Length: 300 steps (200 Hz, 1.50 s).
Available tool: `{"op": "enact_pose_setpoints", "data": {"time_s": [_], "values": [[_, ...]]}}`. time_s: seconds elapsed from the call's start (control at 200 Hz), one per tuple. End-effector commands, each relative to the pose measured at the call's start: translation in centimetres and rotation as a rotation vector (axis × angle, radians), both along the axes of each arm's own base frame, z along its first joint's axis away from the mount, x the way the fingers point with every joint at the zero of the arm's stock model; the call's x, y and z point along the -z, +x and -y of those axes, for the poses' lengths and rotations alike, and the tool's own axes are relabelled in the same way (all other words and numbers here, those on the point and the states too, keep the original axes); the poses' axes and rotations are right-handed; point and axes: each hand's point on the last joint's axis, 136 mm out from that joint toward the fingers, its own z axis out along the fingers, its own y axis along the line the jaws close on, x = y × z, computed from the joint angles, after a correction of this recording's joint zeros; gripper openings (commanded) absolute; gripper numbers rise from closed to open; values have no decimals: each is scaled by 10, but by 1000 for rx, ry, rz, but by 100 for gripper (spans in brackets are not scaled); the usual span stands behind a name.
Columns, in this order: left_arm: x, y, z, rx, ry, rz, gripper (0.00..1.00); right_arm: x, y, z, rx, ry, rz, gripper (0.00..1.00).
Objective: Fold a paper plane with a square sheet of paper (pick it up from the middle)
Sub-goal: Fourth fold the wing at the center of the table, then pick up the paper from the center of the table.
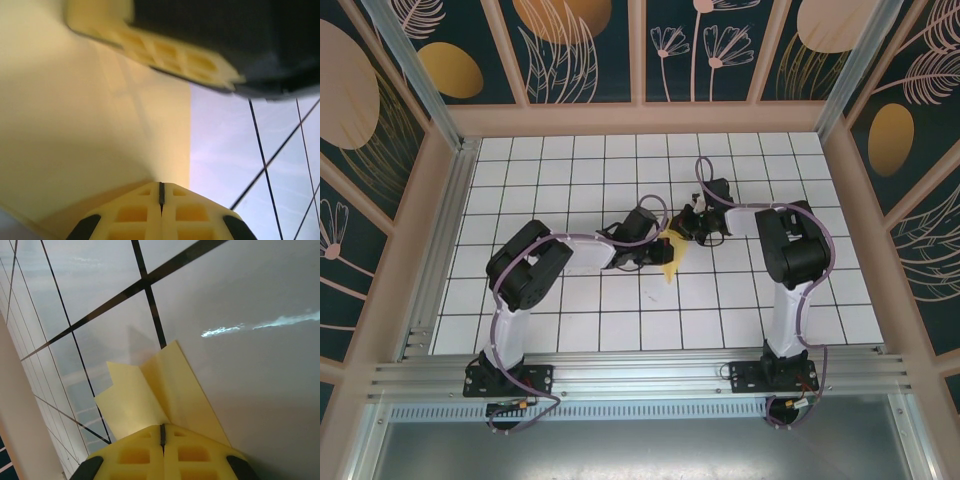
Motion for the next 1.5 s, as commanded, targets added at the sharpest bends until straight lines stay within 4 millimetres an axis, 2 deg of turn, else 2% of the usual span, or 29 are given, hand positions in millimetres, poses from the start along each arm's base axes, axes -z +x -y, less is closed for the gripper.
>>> {"op": "enact_pose_setpoints", "data": {"time_s": [0.0, 0.29, 0.4, 0.45, 0.545, 0.631, 0.696, 0.736, 0.791, 0.801, 0.846, 0.916, 0.966, 1.056, 1.126, 1.231, 1.366, 1.496], "values": [[13, -55, 5, 121, 36, -102, 3, 69, -22, 32, 101, -181, -180, 0], [16, -89, 3, 144, 76, -98, 2, 70, -22, 34, 119, -175, -196, 0], [25, -105, -6, 172, 129, -111, 2, 69, -22, 34, 120, -173, -196, 0], [33, -116, -19, 174, 155, -135, 2, 69, -21, 35, 119, -174, -194, 0], [22, -120, -24, 173, 131, -119, 3, 61, -18, 33, 105, -170, -174, 0], [-7, -108, -17, 131, 56, -68, 7, 44, -8, 28, 69, -148, -114, 1], [-30, -96, -14, 80, -20, -49, 7, 18, 0, 22, 31, -114, -36, 4], [-39, -86, -18, 32, -50, -42, 11, 0, 4, 18, 8, -95, 15, 6], [-41, -74, -30, -36, -69, -43, 13, -26, 7, 16, -12, -83, 84, 9], [-51, -71, -31, -48, -88, -29, 13, -30, 7, 16, -15, -84, 94, 10], [-55, -62, -46, -115, -99, -21, 15, -46, 7, 18, -18, -89, 134, 14], [-56, -49, -70, -213, -90, -10, 16, -61, 1, 23, -15, -97, 172, 22], [-59, -41, -87, -282, -82, 8, 21, -69, -6, 27, -8, -100, 196, 28], [-63, -31, -109, -374, -55, 47, 28, -72, -21, 37, 4, -136, 222, 35], [-66, -25, -122, -430, -31, 70, 36, -73, -31, 46, 16, -202, 253, 42], [-69, -19, -132, -472, -30, 80, 44, -73, -44, 51, 1, -315, 310, 51], [-69, -15, -136, -496, -38, 79, 51, -65, -57, 31, -92, -354, 327, 54], [-66, -15, -138, -518, -58, 68, 56, -53, -56, 12, -138, -315, 299, 50]]}}
